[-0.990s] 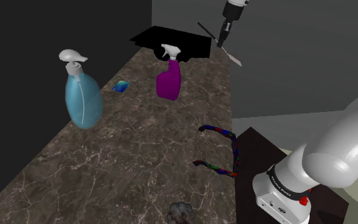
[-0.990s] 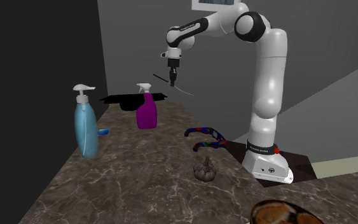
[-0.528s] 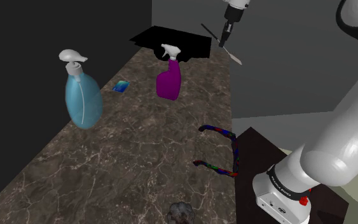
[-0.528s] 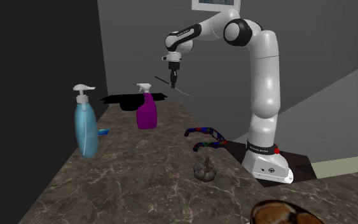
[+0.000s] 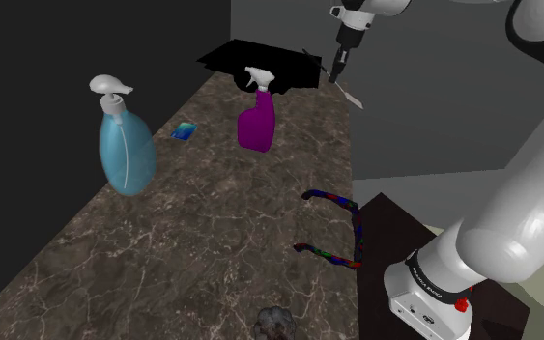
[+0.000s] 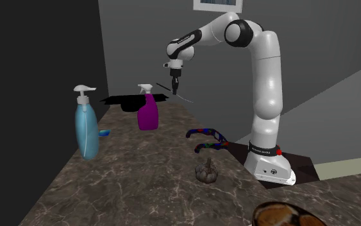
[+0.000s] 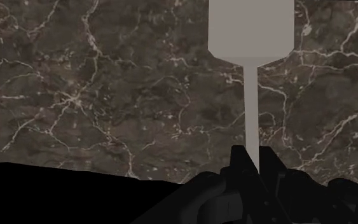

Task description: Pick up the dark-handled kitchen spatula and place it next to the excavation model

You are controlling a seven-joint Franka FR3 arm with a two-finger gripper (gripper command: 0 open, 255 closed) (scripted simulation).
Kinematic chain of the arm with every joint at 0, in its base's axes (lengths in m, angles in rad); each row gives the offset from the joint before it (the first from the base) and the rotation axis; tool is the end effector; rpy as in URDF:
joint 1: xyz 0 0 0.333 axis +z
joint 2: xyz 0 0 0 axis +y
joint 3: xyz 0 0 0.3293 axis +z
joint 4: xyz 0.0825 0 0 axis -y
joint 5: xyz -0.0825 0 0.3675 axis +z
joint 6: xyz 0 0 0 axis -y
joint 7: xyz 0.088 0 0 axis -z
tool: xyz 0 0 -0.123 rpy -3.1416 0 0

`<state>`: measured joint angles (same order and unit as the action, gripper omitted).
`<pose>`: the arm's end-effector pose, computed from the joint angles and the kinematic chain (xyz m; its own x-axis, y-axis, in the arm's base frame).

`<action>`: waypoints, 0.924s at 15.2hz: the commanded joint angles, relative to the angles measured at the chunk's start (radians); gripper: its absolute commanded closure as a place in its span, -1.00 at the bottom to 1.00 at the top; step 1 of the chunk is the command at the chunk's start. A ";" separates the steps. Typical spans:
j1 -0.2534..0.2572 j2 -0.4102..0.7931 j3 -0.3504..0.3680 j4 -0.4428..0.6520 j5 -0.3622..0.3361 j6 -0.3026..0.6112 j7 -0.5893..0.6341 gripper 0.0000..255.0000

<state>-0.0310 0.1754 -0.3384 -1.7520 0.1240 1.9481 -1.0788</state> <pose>0.5683 -0.1971 0.4764 0.7814 0.6205 0.0660 0.6219 -0.7831 -0.0009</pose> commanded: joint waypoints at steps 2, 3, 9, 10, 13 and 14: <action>0.000 0.010 0.001 -0.029 0.005 0.039 -0.005 1.00; 0.000 0.013 0.002 -0.039 0.007 0.051 -0.007 1.00; -0.002 0.036 0.005 -0.091 0.020 0.124 -0.018 1.00; -0.002 0.041 0.005 -0.099 0.022 0.137 -0.021 1.00; -0.003 0.056 0.007 -0.121 0.030 0.172 -0.027 1.00; -0.004 0.061 0.008 -0.128 0.033 0.184 -0.030 1.00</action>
<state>-0.0343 0.2309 -0.3314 -1.8675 0.1538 2.1151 -1.1053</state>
